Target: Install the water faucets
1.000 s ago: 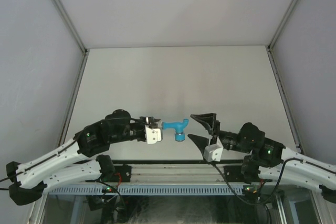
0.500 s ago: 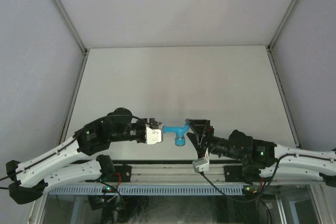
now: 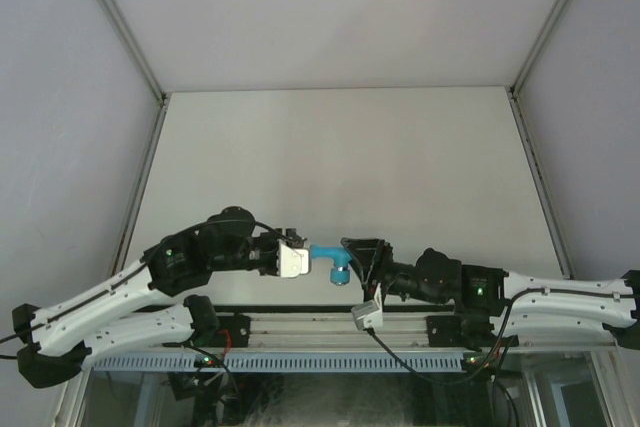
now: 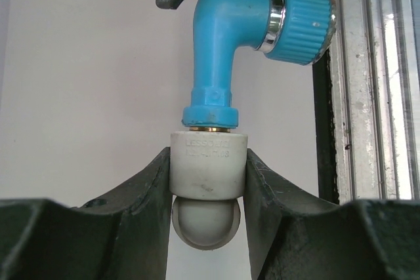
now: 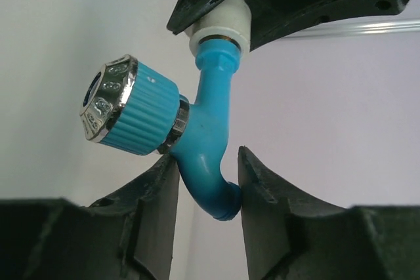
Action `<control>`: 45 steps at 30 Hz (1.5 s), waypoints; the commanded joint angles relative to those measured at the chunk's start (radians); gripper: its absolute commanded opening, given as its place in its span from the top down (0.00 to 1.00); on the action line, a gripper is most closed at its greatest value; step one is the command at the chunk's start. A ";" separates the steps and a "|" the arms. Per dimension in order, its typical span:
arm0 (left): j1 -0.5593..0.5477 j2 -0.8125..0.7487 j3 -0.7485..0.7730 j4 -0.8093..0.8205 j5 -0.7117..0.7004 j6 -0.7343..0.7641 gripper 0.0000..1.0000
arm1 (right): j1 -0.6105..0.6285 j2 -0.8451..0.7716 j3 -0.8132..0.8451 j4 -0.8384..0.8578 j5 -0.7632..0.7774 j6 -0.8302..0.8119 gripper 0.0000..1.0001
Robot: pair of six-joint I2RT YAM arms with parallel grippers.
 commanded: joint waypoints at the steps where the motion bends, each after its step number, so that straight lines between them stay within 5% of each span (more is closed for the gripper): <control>1: 0.000 -0.006 0.044 0.105 -0.050 -0.014 1.00 | 0.020 -0.017 0.038 0.051 -0.087 0.157 0.69; 11: -0.001 0.008 0.031 0.140 -0.054 -0.015 1.00 | -0.003 -0.020 0.049 0.084 -0.207 0.450 0.92; 19: 0.000 0.001 0.009 0.168 -0.054 -0.029 1.00 | -0.141 -0.066 0.051 0.191 -0.375 0.831 0.91; 25: 0.000 -0.010 -0.006 0.192 -0.061 -0.032 1.00 | -0.213 -0.035 0.050 0.295 -0.381 1.195 1.00; 29: 0.000 -0.012 -0.012 0.195 -0.077 -0.027 1.00 | -0.271 -0.016 0.050 0.353 -0.320 1.515 1.00; 36: 0.000 -0.026 -0.021 0.204 -0.092 -0.023 1.00 | -0.347 -0.020 0.050 0.326 -0.211 1.789 1.00; 45: 0.000 -0.033 -0.021 0.207 -0.083 -0.020 1.00 | -0.350 -0.008 0.050 0.292 -0.253 1.711 0.76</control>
